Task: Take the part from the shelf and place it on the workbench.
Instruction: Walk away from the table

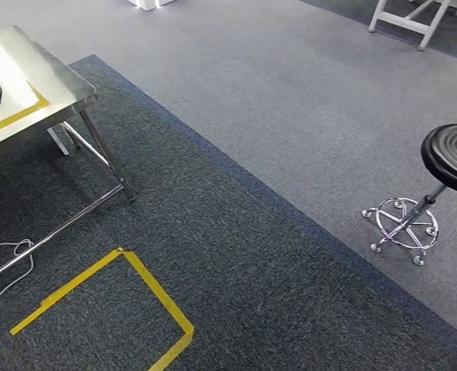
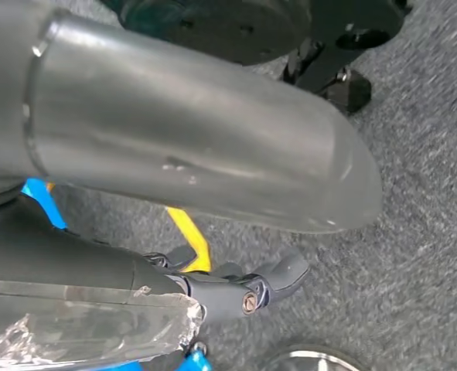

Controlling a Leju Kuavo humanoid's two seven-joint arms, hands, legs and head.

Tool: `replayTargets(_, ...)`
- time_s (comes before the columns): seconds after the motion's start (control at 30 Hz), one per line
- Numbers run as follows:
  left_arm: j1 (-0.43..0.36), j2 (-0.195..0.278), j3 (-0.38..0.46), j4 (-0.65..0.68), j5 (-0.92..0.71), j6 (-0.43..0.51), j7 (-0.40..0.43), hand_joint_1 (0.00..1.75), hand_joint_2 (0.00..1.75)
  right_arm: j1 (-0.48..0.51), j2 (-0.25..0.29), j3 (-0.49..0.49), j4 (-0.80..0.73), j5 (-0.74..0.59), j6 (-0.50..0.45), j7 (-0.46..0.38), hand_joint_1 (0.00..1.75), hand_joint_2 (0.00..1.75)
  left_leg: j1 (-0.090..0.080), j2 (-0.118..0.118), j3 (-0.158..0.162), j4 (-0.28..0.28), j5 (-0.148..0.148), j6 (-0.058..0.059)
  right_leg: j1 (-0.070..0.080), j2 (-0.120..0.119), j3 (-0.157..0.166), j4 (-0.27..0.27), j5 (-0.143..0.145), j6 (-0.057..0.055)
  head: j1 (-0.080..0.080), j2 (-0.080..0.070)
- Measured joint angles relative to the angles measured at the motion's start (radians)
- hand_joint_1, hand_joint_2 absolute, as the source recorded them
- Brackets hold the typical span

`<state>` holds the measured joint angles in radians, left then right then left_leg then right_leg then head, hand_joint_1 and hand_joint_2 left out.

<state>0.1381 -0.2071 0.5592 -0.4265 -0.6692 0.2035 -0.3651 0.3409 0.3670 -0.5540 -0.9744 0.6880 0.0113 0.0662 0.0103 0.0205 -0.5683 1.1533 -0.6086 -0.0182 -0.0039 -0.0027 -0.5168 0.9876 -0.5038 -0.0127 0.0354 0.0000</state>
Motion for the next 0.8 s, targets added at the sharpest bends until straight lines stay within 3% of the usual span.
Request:
replayTargets(0.07, 0.003, 0.000, 0.004, 0.000, -0.001, 0.000, 0.000, 0.00, 0.00, -0.004, 0.000, -0.001, 0.004, 0.002, 0.002, 0.000, 0.00, 0.00, 0.000, -0.010, -0.051, 0.108, -0.038, 0.001, 0.002, 0.025, -0.002, 0.000, 0.002, -0.004, 0.000, 0.000)
replayTargets(0.1, 0.003, 0.000, 0.007, 0.000, -0.004, -0.001, -0.001, 0.00, 0.00, -0.005, 0.000, -0.003, 0.007, 0.005, 0.003, -0.001, 0.00, 0.00, 0.000, -0.011, -0.060, 0.122, -0.028, 0.003, 0.003, 0.039, -0.002, 0.001, 0.003, -0.004, 0.000, 0.000)
replayTargets(0.17, 0.002, 0.000, 0.017, 0.000, -0.016, -0.004, -0.002, 0.00, 0.00, -0.006, 0.000, -0.008, 0.012, 0.013, 0.005, -0.003, 0.00, 0.00, 0.000, -0.025, -0.027, 0.040, 0.043, 0.010, 0.004, 0.066, 0.002, 0.001, 0.003, -0.003, 0.000, 0.000)
replayTargets(0.23, 0.002, -0.001, 0.032, 0.000, -0.033, -0.009, -0.004, 0.00, 0.00, -0.010, 0.000, -0.013, 0.016, 0.025, 0.010, -0.007, 0.00, 0.00, 0.001, -0.072, 0.027, -0.089, 0.103, 0.019, 0.005, 0.092, 0.001, 0.003, 0.002, 0.002, 0.000, 0.000)
replayTargets(0.3, 0.000, -0.003, 0.048, 0.000, -0.047, -0.014, -0.005, 0.00, 0.00, -0.017, 0.000, -0.017, 0.019, 0.039, 0.016, -0.013, 0.00, 0.00, 0.000, -0.101, 0.051, -0.148, 0.112, 0.022, 0.003, 0.113, -0.010, 0.006, 0.002, 0.015, 0.001, 0.000)
replayTargets(0.37, -0.002, -0.008, 0.065, -0.001, -0.061, -0.020, -0.006, 0.00, 0.00, -0.021, 0.000, -0.026, 0.025, 0.054, 0.020, -0.019, 0.00, 0.00, -0.002, -0.085, 0.054, -0.159, 0.113, 0.027, -0.002, 0.131, -0.018, 0.007, 0.004, 0.030, -0.001, 0.000)
replayTargets(0.43, -0.004, -0.013, 0.082, -0.004, -0.072, -0.027, -0.006, 0.00, 0.00, -0.023, 0.000, -0.037, 0.031, 0.070, 0.024, -0.025, 0.00, 0.00, 0.000, -0.060, 0.055, -0.169, 0.122, 0.039, -0.004, 0.100, -0.037, 0.037, -0.017, 0.040, 0.002, 0.000)
replayTargets(0.5, -0.003, -0.018, 0.099, -0.007, -0.083, -0.032, -0.006, 0.00, 0.00, -0.033, 0.000, -0.048, 0.039, 0.088, 0.027, -0.033, 0.00, 0.00, -0.001, -0.031, 0.054, -0.175, 0.127, 0.045, -0.004, 0.041, -0.090, 0.141, -0.082, 0.048, 0.009, 0.000)
replayTargets(0.57, -0.001, -0.023, 0.118, -0.008, -0.094, -0.037, -0.008, 0.00, 0.00, -0.044, 0.000, -0.061, 0.048, 0.107, 0.029, -0.042, 0.00, 0.00, -0.002, 0.001, 0.050, -0.175, 0.127, 0.046, -0.007, 0.017, -0.148, 0.261, -0.137, 0.056, 0.013, 0.000)
replayTargets(0.6, -0.001, -0.025, 0.126, -0.008, -0.099, -0.038, -0.008, 0.00, 0.00, -0.048, 0.000, -0.069, 0.053, 0.117, 0.030, -0.047, 0.00, 0.00, -0.002, 0.016, 0.049, -0.174, 0.126, 0.046, -0.009, 0.012, -0.158, 0.284, -0.140, 0.060, 0.012, 0.000)
replayTargets(0.63, -0.003, -0.027, 0.134, -0.008, -0.103, -0.040, -0.009, 0.00, 0.00, -0.050, 0.000, -0.077, 0.059, 0.125, 0.031, -0.051, 0.00, 0.00, -0.002, 0.029, 0.049, -0.174, 0.125, 0.044, -0.011, 0.007, -0.146, 0.267, -0.122, 0.063, 0.013, 0.000)
replayTargets(0.7, -0.007, -0.031, 0.147, -0.009, -0.111, -0.042, -0.010, 0.00, 0.00, -0.055, 0.000, -0.091, 0.069, 0.138, 0.031, -0.058, 0.00, 0.00, -0.002, 0.050, 0.053, -0.172, 0.122, 0.038, -0.016, -0.025, -0.073, 0.140, -0.059, 0.067, 0.013, 0.000)
replayTargets(0.77, -0.007, -0.033, 0.156, -0.010, -0.116, -0.043, -0.011, 0.00, 0.00, -0.065, 0.000, -0.101, 0.077, 0.145, 0.032, -0.063, 0.00, 0.00, -0.006, 0.067, 0.058, -0.168, 0.115, 0.025, -0.017, -0.064, -0.012, 0.030, -0.022, 0.061, 0.012, 0.000)
replayTargets(0.8, -0.008, -0.034, 0.161, -0.011, -0.119, -0.043, -0.011, 0.00, 0.00, -0.071, 0.000, -0.105, 0.080, 0.148, 0.032, -0.066, 0.00, 0.00, -0.008, 0.075, 0.062, -0.166, 0.112, 0.018, -0.016, -0.073, -0.002, 0.010, -0.018, 0.055, 0.010, 0.000)
